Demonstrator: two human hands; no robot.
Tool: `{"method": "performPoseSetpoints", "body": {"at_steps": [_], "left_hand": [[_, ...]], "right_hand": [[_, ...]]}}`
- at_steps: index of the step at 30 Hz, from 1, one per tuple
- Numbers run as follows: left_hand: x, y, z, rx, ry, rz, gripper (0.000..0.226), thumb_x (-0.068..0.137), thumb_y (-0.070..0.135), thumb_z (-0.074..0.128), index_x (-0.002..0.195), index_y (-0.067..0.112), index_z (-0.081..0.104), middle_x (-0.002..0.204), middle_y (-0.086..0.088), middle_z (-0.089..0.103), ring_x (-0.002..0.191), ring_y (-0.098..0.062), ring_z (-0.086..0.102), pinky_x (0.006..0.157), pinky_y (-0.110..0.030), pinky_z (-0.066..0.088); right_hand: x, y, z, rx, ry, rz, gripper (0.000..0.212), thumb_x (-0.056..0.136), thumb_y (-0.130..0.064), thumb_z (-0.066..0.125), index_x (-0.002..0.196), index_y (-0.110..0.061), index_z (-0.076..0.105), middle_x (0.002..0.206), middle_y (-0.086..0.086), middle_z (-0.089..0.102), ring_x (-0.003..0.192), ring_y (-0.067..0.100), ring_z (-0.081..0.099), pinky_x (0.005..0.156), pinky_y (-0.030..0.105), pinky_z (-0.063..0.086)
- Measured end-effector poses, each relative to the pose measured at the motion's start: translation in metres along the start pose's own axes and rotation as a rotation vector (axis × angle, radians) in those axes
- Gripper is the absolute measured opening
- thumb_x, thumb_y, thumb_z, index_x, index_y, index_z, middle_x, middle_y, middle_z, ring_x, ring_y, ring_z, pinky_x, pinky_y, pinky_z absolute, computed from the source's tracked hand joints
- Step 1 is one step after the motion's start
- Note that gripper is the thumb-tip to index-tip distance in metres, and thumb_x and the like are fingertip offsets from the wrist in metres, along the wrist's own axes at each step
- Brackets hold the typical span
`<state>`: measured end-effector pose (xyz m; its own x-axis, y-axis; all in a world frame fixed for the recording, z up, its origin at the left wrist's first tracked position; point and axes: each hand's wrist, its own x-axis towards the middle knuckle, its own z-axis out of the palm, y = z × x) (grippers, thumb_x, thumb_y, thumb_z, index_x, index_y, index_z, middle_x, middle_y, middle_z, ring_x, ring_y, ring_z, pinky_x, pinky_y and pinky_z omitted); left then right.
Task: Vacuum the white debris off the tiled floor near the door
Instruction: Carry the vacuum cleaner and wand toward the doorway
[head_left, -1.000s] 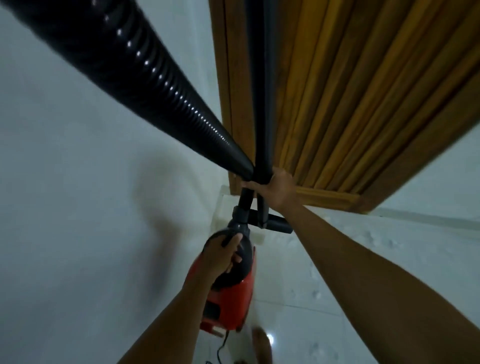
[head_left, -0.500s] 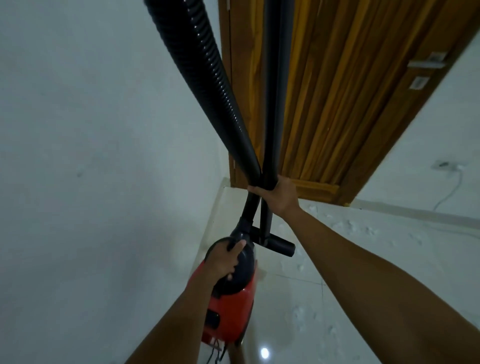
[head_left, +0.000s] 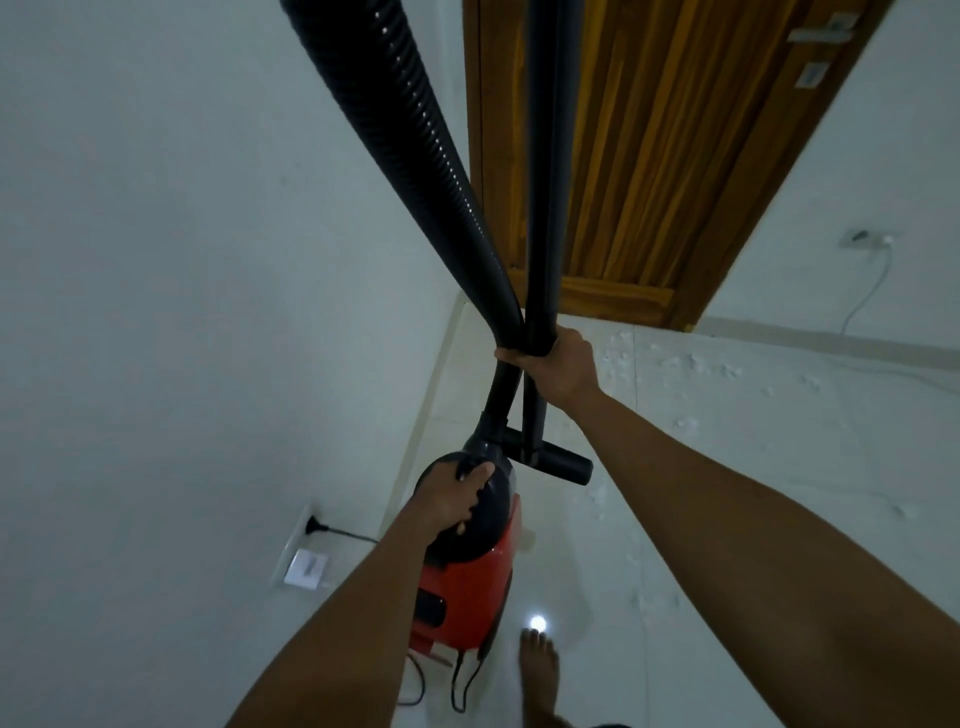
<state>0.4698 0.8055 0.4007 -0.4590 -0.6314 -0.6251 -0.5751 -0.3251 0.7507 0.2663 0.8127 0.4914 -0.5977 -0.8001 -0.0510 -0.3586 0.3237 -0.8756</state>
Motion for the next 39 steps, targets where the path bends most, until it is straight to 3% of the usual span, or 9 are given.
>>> {"method": "performPoseSetpoints", "body": {"at_steps": [7, 16, 22, 28, 30, 32, 34, 36, 39], "left_hand": [[-0.119, -0.085, -0.026, -0.002, 0.055, -0.004, 0.032, 0.099, 0.040, 0.059, 0.095, 0.008, 0.064, 0.062, -0.003, 0.050, 0.047, -0.015, 0.042, 0.045, -0.027, 0.040], [-0.217, -0.163, -0.030, 0.024, 0.159, -0.031, 0.030, 0.097, 0.040, 0.061, 0.105, 0.011, 0.066, 0.069, -0.007, 0.059, 0.048, -0.017, 0.050, 0.043, -0.026, 0.040], [-0.256, -0.193, 0.027, 0.137, 0.236, -0.029, 0.029, 0.099, 0.039, 0.058, 0.097, 0.011, 0.065, 0.069, -0.008, 0.064, 0.053, -0.023, 0.056, 0.047, -0.028, 0.044], [-0.286, -0.220, 0.117, 0.255, 0.250, 0.017, 0.027, 0.099, 0.041, 0.051, 0.108, 0.021, 0.066, 0.092, -0.005, 0.071, 0.081, -0.025, 0.067, 0.070, -0.032, 0.054], [-0.295, -0.228, 0.140, 0.296, 0.256, 0.020, 0.029, 0.099, 0.042, 0.050, 0.113, 0.022, 0.066, 0.093, -0.004, 0.070, 0.076, -0.024, 0.066, 0.067, -0.031, 0.054], [-0.306, -0.231, 0.158, 0.311, 0.250, 0.015, 0.031, 0.100, 0.044, 0.050, 0.114, 0.020, 0.064, 0.096, -0.007, 0.070, 0.060, -0.022, 0.062, 0.054, -0.029, 0.053], [-0.313, -0.229, 0.173, 0.349, 0.238, 0.016, 0.032, 0.100, 0.047, 0.049, 0.113, 0.020, 0.063, 0.095, -0.011, 0.071, 0.045, -0.022, 0.059, 0.052, -0.033, 0.056], [-0.320, -0.225, 0.187, 0.362, 0.241, 0.008, 0.034, 0.100, 0.047, 0.050, 0.112, 0.018, 0.062, 0.089, -0.012, 0.072, 0.040, -0.022, 0.056, 0.055, -0.034, 0.058], [-0.327, -0.222, 0.201, 0.295, 0.263, -0.006, 0.035, 0.100, 0.046, 0.052, 0.113, 0.015, 0.063, 0.083, -0.012, 0.071, 0.038, -0.022, 0.055, 0.044, -0.028, 0.048]], "right_hand": [[-0.132, -0.025, 0.036, 0.035, -0.051, -0.017, 0.052, 0.078, -0.035, 0.090, 0.117, -0.007, 0.071, 0.096, 0.000, 0.066, 0.086, 0.015, 0.062, 0.058, 0.011, 0.043], [-0.251, -0.029, 0.055, 0.060, -0.116, -0.038, 0.053, 0.078, -0.037, 0.089, 0.116, -0.006, 0.072, 0.104, 0.007, 0.072, 0.088, 0.016, 0.062, 0.073, 0.026, 0.048], [-0.316, 0.002, 0.017, 0.061, -0.119, -0.028, 0.052, 0.078, -0.037, 0.089, 0.116, -0.006, 0.071, 0.102, 0.008, 0.072, 0.085, 0.017, 0.062, 0.071, 0.026, 0.049], [-0.366, 0.059, -0.039, 0.039, -0.083, 0.014, 0.048, 0.077, -0.038, 0.090, 0.108, -0.007, 0.071, 0.091, 0.002, 0.067, 0.085, 0.023, 0.066, 0.070, 0.030, 0.051], [-0.377, 0.070, -0.052, 0.015, -0.086, 0.022, 0.043, 0.077, -0.039, 0.090, 0.102, -0.012, 0.069, 0.087, 0.000, 0.067, 0.084, 0.022, 0.066, 0.068, 0.028, 0.050], [-0.387, 0.077, -0.063, 0.002, -0.097, 0.014, 0.042, 0.077, -0.038, 0.090, 0.104, -0.013, 0.070, 0.084, -0.004, 0.065, 0.082, 0.019, 0.064, 0.066, 0.025, 0.049], [-0.396, 0.083, -0.072, -0.013, -0.095, 0.018, 0.045, 0.077, -0.037, 0.090, 0.109, -0.011, 0.072, 0.086, -0.004, 0.065, 0.082, 0.018, 0.063, 0.068, 0.026, 0.050], [-0.401, 0.088, -0.079, -0.025, -0.091, 0.005, 0.047, 0.077, -0.038, 0.090, 0.111, -0.010, 0.073, 0.088, -0.002, 0.066, 0.082, 0.019, 0.064, 0.071, 0.031, 0.053], [-0.402, 0.087, -0.089, -0.047, -0.091, -0.023, 0.051, 0.076, -0.041, 0.090, 0.113, -0.010, 0.073, 0.091, 0.000, 0.067, 0.083, 0.019, 0.064, 0.075, 0.034, 0.056]]}}
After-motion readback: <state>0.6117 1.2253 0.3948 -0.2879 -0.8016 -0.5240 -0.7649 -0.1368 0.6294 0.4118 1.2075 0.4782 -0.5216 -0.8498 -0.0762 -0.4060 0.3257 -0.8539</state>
